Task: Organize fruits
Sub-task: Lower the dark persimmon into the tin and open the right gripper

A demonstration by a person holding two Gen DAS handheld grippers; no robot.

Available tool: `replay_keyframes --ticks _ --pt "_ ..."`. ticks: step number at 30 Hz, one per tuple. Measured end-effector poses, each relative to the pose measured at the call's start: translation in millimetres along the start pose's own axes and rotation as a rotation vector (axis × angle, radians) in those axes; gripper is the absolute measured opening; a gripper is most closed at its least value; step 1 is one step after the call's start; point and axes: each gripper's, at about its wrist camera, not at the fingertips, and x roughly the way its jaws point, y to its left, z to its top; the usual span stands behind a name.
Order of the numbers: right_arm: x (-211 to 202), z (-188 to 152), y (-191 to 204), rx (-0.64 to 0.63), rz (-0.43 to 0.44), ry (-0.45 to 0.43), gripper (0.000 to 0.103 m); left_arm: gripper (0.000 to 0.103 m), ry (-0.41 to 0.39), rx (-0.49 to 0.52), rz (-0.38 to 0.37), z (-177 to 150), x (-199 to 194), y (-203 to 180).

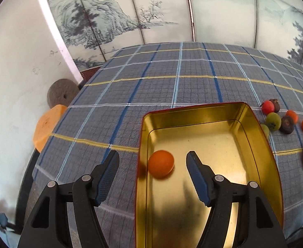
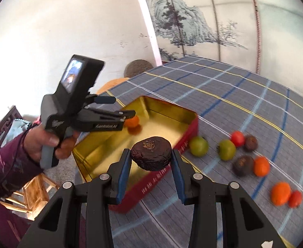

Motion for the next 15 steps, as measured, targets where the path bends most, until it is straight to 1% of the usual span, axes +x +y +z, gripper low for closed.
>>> replay_keyframes --ticks 5,11,15 --pt "40 18 -4 0.005 0.019 0.043 0.036 0.074 -0.013 -0.053 0.001 -14 -17 7" --pt "78 30 -1 -0.006 0.012 0.098 0.036 0.075 -0.001 -0.081 0.002 -29 -23 13" --pt "92 34 -4 0.011 -0.002 0.115 0.036 0.075 0.007 -0.093 0.001 -35 -25 18"
